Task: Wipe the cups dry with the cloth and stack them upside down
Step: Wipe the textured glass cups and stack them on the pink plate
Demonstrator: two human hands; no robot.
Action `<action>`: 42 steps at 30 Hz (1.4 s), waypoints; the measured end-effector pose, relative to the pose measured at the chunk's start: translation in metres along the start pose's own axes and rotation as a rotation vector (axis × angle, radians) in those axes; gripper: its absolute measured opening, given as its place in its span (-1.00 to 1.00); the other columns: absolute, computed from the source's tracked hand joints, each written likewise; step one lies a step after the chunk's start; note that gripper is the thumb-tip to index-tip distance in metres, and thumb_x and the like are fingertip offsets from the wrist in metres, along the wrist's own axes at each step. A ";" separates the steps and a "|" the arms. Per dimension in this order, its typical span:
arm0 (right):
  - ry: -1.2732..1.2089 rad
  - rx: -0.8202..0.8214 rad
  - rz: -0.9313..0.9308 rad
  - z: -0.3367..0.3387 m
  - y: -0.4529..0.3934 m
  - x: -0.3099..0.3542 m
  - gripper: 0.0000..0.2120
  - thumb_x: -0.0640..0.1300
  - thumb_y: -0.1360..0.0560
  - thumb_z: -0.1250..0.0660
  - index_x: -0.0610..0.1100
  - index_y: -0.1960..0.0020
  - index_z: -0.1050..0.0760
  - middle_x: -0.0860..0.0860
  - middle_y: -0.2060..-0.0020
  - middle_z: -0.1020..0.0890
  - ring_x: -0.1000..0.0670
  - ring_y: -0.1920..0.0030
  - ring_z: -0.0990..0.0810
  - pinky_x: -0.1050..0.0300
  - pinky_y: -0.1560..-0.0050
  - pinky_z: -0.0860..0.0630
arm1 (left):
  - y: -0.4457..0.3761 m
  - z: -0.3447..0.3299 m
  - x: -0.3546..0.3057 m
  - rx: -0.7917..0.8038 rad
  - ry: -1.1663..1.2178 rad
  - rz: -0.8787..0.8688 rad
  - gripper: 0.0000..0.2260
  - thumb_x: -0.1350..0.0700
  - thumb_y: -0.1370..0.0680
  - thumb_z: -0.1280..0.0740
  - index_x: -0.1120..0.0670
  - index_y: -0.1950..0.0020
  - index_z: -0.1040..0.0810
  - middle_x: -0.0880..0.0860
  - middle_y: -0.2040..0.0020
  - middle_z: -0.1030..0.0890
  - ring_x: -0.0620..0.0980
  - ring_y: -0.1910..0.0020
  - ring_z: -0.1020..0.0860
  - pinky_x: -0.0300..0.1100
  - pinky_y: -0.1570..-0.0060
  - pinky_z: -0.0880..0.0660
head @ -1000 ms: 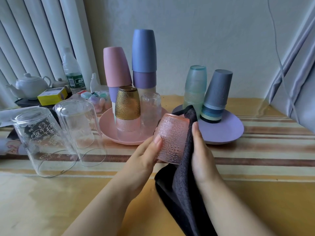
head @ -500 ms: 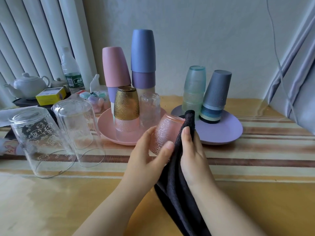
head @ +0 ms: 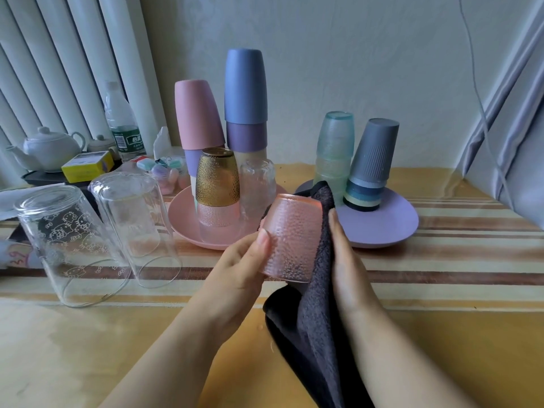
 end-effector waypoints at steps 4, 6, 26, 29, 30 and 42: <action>0.136 -0.002 0.027 0.000 -0.004 -0.007 -0.40 0.31 -0.41 -0.19 -0.10 -0.24 -0.49 -0.04 -0.19 -0.60 0.00 -0.27 -0.50 -0.03 -0.39 -0.30 | -0.005 0.005 0.010 -0.006 0.141 0.069 -0.35 -0.36 -0.28 -0.46 0.04 -0.21 -0.63 0.22 -0.25 -0.58 0.20 -0.28 -0.52 0.08 -0.31 -0.43; 0.193 -0.043 0.098 0.004 -0.002 0.001 -0.36 0.31 -0.39 -0.16 -0.10 -0.28 -0.47 -0.01 -0.21 -0.58 0.01 -0.29 -0.48 -0.06 -0.42 -0.27 | -0.005 0.014 0.013 -0.109 0.110 0.105 -0.43 -0.33 -0.32 -0.43 0.01 -0.17 -0.64 0.12 -0.19 -0.64 0.12 -0.21 -0.58 0.02 -0.25 -0.46; 0.193 -0.106 0.186 0.017 -0.001 0.016 -0.28 0.39 -0.31 -0.29 -0.09 -0.27 -0.49 -0.04 -0.21 -0.58 -0.02 -0.28 -0.50 -0.08 -0.37 -0.33 | 0.005 -0.005 -0.001 0.011 -0.198 0.028 -0.63 -0.23 -0.56 -0.22 -0.04 -0.15 -0.65 0.00 -0.16 -0.66 -0.08 -0.22 -0.57 -0.13 -0.29 -0.41; -0.071 0.027 0.059 0.006 -0.007 0.001 -0.44 0.26 -0.22 -0.42 -0.08 -0.08 -0.64 -0.06 -0.08 -0.65 0.02 -0.11 -0.61 0.13 -0.13 -0.53 | 0.004 -0.010 0.003 0.069 -0.040 0.055 -0.58 -0.27 -0.55 -0.16 -0.08 -0.17 -0.65 0.06 -0.27 -0.61 0.01 -0.33 -0.51 -0.01 -0.40 -0.29; -0.129 0.080 0.050 -0.001 -0.007 -0.001 -0.45 0.26 -0.19 -0.43 -0.07 -0.05 -0.65 -0.05 -0.08 -0.66 0.05 -0.08 -0.61 0.17 -0.06 -0.55 | 0.004 -0.014 0.002 0.096 0.017 0.048 -0.56 -0.27 -0.56 -0.13 -0.08 -0.21 -0.63 0.07 -0.31 -0.58 0.02 -0.36 -0.48 0.02 -0.41 -0.25; 0.430 -0.238 0.239 0.020 0.006 0.021 -0.57 0.16 -0.56 -0.06 0.01 -0.34 -0.40 0.20 -0.24 -0.50 0.31 -0.22 -0.41 0.54 -0.19 -0.30 | 0.008 0.024 -0.016 -0.390 -0.386 -0.104 -0.77 -0.06 -0.59 -0.19 -0.03 -0.05 -0.60 -0.10 0.05 -0.70 -0.19 0.01 -0.62 -0.27 -0.05 -0.52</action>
Point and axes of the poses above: each hand's wrist, its own y-axis away from the middle knuckle, its own z-axis out of the back of the hand, x = y × z, the point moved 10 cm from there along -y, towards the middle knuckle
